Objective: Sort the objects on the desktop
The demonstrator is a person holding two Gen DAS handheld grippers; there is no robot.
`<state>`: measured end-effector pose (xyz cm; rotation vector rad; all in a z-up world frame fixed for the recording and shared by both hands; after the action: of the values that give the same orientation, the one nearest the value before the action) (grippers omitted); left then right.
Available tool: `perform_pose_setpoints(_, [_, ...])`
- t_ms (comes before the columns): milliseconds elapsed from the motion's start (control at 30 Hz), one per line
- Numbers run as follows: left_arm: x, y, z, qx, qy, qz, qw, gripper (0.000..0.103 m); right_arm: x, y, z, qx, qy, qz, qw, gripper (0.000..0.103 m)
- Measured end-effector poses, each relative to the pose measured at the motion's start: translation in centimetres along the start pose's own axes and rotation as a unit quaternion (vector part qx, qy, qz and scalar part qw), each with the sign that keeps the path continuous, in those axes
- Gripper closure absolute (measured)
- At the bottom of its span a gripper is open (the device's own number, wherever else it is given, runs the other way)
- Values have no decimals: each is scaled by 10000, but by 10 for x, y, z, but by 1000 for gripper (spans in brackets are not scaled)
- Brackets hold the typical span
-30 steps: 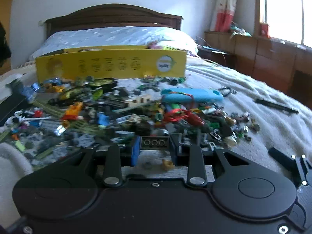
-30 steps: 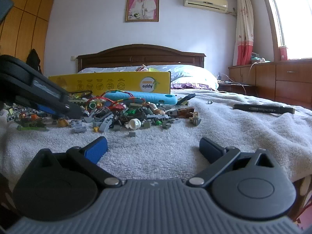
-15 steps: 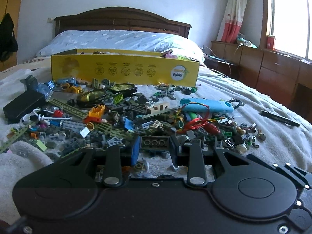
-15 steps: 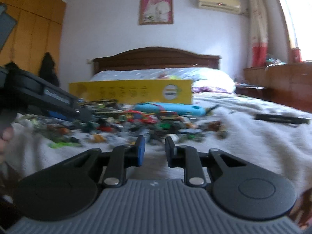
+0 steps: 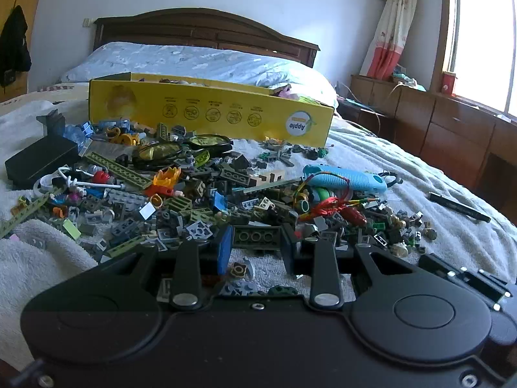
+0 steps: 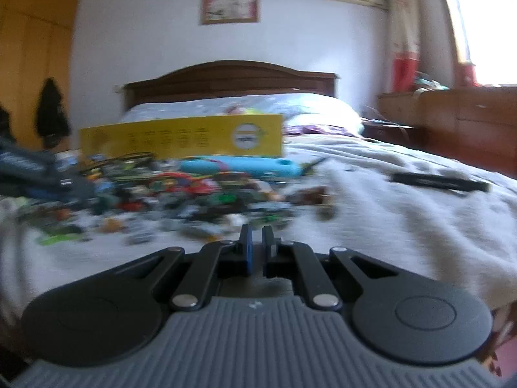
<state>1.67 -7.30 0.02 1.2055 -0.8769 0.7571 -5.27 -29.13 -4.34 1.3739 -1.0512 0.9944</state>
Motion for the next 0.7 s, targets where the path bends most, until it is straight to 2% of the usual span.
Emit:
perform_pose_setpoints(67, [0, 0, -1, 7, 24, -11, 10000, 73, 2, 2, 11, -107, -111, 7, 9999, 96])
perform_pose_setpoints(167, [1, -1, -3, 33, 72, -31, 10000, 73, 7, 10, 11, 42, -230, 107, 9997, 89])
perform_pose_setpoints(267, [2, -2, -3, 30, 112, -39, 9999, 73, 8, 15, -2, 377, -171, 147, 9990, 88])
perform_pose_setpoints(400, [1, 0, 0, 4, 58, -39, 10000, 73, 7, 9, -21, 1028, -322, -21, 9942, 89])
perform_pose_setpoints(467, [1, 1, 1, -11, 43, -23, 10000, 73, 5, 5, -29, 1174, -347, -131, 9924, 89])
perform_pose_setpoints(533, [1, 1, 1, -23, 33, -10, 10000, 73, 2, -2, -32, 1142, -371, -277, 9924, 87])
perform_pose_setpoints(567, [1, 1, 0, -20, 36, -4, 10000, 73, 1, -3, -31, 1074, -358, -286, 9932, 84])
perform_pose_setpoints(600, [1, 1, 0, -17, 45, 1, 10000, 73, 0, -3, -31, 1011, -361, -276, 9938, 75])
perform_pose_setpoints(700, [2, 0, -2, -8, 96, -9, 10000, 73, 1, -6, -30, 988, -423, -264, 9939, 70])
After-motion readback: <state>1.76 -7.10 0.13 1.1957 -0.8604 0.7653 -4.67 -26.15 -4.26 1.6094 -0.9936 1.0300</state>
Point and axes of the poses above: each gripper's, at about its wrist camera, not at the fingertips, and y roughly against the way its jaws point, z to its right, x to its top, the point moved 3 cm from there along -y, roughly the way its jaws point, and after that the axes turned 7 degrees about x, right-handed, at the moved point
